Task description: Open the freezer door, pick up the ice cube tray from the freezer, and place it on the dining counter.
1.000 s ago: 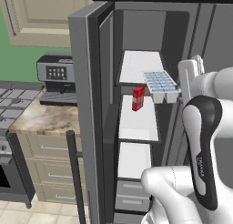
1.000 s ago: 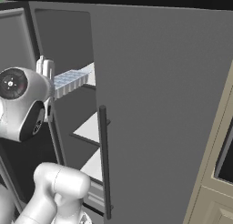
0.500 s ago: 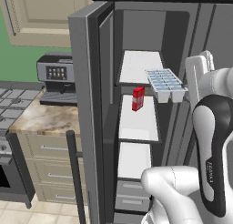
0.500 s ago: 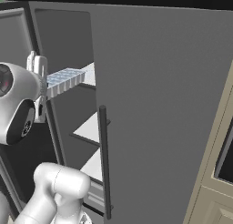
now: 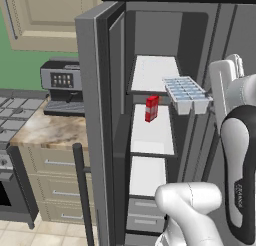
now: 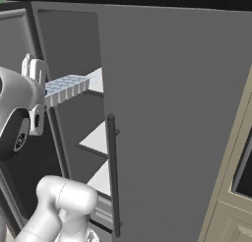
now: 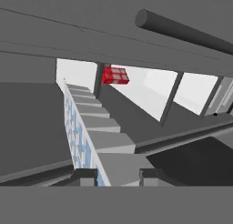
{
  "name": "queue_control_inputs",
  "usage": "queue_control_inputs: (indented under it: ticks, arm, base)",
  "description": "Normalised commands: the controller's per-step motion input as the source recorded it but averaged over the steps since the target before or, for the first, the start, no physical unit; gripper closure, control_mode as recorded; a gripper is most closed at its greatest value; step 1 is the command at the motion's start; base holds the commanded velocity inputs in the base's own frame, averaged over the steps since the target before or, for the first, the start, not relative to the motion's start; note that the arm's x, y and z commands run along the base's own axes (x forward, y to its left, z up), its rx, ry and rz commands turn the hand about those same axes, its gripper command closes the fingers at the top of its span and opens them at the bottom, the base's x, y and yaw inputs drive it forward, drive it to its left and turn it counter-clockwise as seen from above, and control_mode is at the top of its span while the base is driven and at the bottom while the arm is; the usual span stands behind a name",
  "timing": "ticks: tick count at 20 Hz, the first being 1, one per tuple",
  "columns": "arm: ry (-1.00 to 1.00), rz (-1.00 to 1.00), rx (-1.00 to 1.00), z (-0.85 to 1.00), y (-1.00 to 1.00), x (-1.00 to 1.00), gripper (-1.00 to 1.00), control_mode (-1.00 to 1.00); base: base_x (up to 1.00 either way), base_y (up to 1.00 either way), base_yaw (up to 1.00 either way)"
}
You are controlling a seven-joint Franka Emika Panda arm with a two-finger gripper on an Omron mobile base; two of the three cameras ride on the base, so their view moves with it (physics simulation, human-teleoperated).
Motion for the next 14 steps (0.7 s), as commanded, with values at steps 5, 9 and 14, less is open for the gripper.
queue_control_inputs:
  ticks: [5, 9, 14]
  arm:
    - [0.0, 0.0, 0.0, 0.0, 0.0, 0.0, 1.0, 1.0]
    - [0.0, 0.0, 0.0, 0.0, 0.0, 0.0, 1.0, 1.0]
    - [0.0, 0.0, 0.0, 0.0, 0.0, 0.0, 1.0, 1.0]
  base:
    - [-0.81, -0.31, 0.02]
    - [-0.99, -0.52, 0.07]
    - [-0.78, -0.53, 0.23]
